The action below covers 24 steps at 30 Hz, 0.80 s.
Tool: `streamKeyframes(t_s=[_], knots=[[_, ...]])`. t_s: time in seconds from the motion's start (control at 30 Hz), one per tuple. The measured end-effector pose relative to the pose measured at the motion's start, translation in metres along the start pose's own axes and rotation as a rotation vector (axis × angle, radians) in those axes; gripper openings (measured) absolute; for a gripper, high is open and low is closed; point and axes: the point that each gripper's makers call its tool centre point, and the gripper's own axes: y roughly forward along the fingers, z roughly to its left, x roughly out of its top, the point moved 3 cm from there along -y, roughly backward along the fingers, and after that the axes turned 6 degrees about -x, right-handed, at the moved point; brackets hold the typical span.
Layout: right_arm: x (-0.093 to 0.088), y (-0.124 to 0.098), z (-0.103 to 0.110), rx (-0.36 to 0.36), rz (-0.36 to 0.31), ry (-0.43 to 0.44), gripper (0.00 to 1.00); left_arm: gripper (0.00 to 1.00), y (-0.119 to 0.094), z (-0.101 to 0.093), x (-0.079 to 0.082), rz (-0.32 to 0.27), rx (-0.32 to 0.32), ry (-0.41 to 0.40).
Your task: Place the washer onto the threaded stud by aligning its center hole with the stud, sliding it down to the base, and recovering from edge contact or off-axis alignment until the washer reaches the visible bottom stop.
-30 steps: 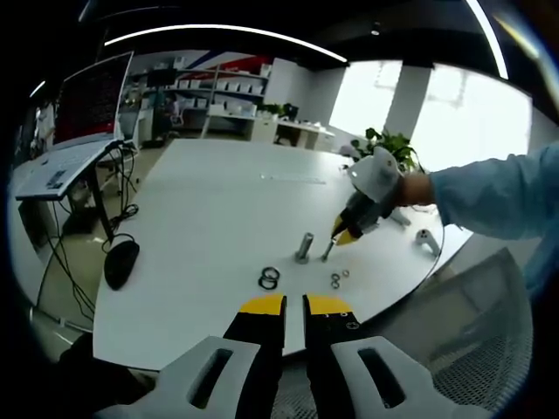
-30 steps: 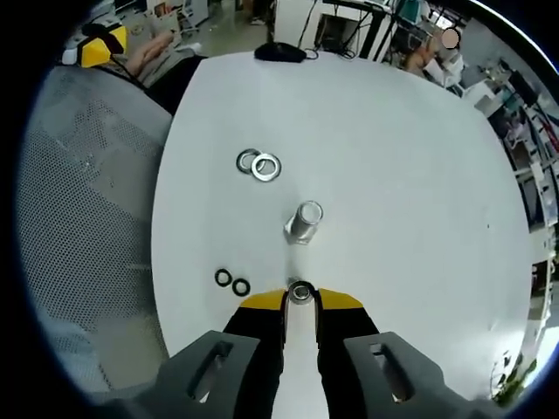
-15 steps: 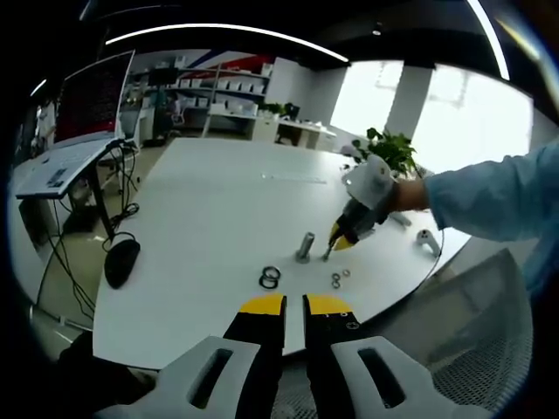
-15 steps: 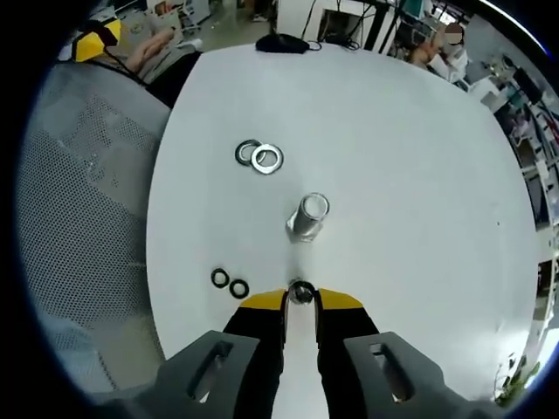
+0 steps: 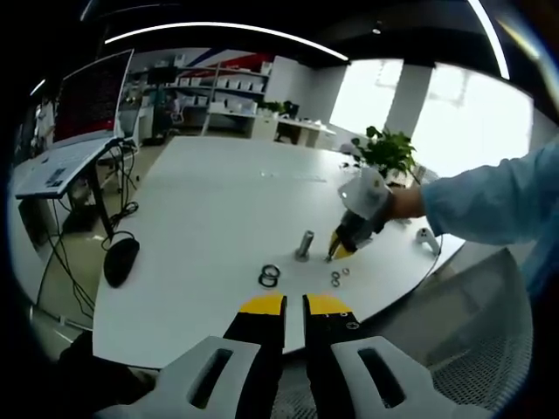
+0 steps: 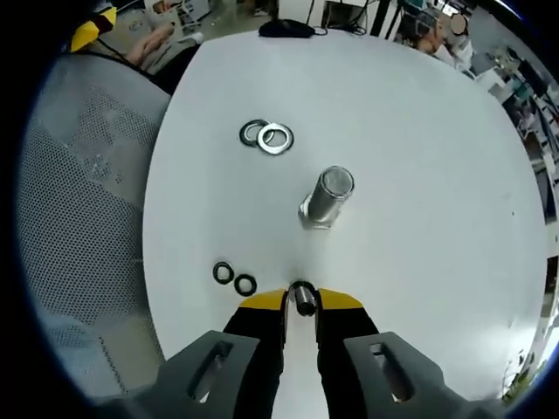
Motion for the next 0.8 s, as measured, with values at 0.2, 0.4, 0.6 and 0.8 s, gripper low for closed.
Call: streamKeyframes(t_s=[0.2,0.4,0.6,0.8], knots=[[-0.007,0.002,0.011,0.018,0.034,-0.022,0.14,0.05,0.0,0.0,0.0,0.003,-0.003,0.003],[-0.011,0.001,0.019,0.029,0.049,-0.03,0.14,0.05,0.0,-0.001,0.0,0.002,-0.006,0.005],[-0.014,-0.002,0.025,0.034,0.067,-0.037,0.14,0.05,0.0,-0.001,0.0,0.0,-0.01,0.007],[-0.014,-0.003,0.029,0.043,0.073,-0.039,0.14,0.05,0.0,-0.001,0.001,-0.002,-0.012,0.008]])
